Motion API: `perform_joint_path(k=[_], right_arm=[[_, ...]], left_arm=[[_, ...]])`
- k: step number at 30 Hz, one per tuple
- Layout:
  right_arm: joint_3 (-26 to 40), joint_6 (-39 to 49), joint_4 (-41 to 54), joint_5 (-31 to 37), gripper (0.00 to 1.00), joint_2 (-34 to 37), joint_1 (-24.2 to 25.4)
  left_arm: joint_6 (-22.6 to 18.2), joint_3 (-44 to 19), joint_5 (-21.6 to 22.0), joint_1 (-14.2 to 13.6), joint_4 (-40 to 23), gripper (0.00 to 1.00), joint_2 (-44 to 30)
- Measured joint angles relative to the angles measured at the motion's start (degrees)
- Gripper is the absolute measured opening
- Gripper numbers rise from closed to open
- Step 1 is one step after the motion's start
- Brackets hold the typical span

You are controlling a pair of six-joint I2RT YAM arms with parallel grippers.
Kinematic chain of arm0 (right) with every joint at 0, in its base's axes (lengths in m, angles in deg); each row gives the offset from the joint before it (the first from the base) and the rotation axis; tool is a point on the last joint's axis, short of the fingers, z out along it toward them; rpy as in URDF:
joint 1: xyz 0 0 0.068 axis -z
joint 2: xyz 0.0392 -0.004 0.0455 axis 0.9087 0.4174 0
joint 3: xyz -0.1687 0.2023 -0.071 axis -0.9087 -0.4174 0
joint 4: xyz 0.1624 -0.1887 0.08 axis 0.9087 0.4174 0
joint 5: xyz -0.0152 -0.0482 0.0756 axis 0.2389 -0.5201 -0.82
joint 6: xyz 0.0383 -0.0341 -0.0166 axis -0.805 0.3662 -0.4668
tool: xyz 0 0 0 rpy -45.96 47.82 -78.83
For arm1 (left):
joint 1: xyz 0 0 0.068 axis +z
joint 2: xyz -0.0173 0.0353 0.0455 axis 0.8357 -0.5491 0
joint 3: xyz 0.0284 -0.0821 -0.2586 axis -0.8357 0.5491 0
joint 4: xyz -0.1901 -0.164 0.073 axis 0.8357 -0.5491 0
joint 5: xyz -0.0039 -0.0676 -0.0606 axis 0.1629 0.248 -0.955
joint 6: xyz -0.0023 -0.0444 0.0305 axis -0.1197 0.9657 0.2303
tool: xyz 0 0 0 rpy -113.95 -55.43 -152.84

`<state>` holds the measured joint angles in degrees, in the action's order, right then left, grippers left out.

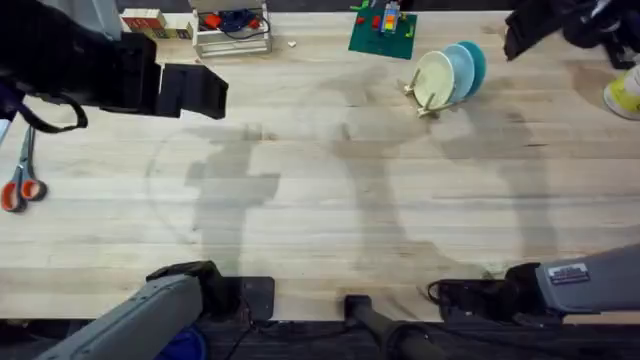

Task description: Pick up the plates from the table one by one and place each into a slot on the dish rack.

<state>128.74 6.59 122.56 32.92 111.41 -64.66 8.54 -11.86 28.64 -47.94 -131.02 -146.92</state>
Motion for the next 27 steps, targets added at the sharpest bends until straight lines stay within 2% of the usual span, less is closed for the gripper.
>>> perform_joint_path(k=[3, 15, 27], right_arm=[[-3.6, -0.6, -0.3, 0.0, 0.992, -3.6, 0.0], [-25.6, -4.2, -10.6, 0.0, 0.992, -23.0, 0.0], [-38.5, -7.3, -12.8, 0.0, 0.993, -42.8, 0.0]], left_arm=[[0.0, 0.0, 0.0, 0.0, 0.0, 0.994, 0.0], [0.0, 0.0, 0.0, 0.0, 0.0, 0.994, 0.0], [0.0, 0.0, 0.0, 0.0, 0.0, 0.995, 0.0]])
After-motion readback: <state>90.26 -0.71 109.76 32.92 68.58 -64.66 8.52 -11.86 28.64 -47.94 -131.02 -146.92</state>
